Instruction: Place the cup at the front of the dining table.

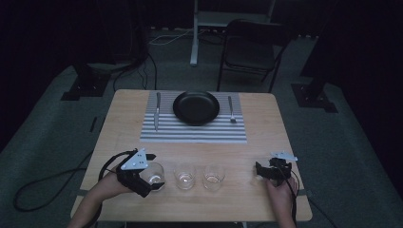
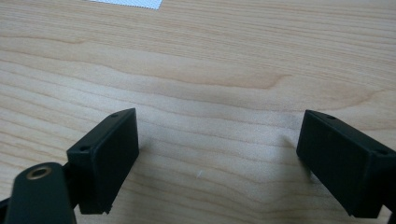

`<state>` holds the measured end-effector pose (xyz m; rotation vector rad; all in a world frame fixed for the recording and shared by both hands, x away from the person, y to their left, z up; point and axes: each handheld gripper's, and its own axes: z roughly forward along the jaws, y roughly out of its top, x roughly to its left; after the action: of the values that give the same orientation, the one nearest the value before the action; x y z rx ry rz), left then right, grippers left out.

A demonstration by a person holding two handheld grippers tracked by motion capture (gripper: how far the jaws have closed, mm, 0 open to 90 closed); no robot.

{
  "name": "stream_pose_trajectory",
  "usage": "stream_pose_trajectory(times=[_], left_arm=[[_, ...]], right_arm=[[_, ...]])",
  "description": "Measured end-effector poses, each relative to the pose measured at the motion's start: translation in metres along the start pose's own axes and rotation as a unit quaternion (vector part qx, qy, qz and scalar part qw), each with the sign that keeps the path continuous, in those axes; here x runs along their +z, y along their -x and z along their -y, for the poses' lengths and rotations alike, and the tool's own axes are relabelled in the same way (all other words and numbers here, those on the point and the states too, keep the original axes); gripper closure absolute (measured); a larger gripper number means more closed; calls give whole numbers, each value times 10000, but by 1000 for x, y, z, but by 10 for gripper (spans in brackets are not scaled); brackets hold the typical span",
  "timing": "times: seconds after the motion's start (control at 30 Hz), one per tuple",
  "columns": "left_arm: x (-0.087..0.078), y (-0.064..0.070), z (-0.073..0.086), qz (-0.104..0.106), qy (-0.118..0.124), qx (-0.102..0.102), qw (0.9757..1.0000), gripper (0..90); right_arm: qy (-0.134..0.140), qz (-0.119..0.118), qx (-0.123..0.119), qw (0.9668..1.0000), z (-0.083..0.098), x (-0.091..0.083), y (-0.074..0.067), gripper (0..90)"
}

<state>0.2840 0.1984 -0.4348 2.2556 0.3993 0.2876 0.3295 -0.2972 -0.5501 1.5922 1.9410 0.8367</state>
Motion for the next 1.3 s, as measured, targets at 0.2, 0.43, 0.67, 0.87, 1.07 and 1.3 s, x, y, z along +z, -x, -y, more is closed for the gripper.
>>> stream_pose_trajectory(times=[0.2,0.43,0.67,0.87,1.07,1.3], left_arm=[[10,0,-7,155,-104,83,9998,29],[21,0,-19,229,-139,212,9994,29],[33,0,-29,369,-223,313,9986,29],[45,2,-36,462,-248,408,9978,29],[53,4,-45,576,-221,493,9969,29],[66,5,-54,693,-278,561,9956,29]], right_arm=[[0,1,0,10000,0,0,0,123],[0,0,1,10000,0,0,0,123],[-2,0,-2,10000,0,0,0,123],[-1,0,-2,10000,0,0,0,124],[0,0,0,10000,0,0,0,123],[0,-1,-1,10000,0,0,0,123]])
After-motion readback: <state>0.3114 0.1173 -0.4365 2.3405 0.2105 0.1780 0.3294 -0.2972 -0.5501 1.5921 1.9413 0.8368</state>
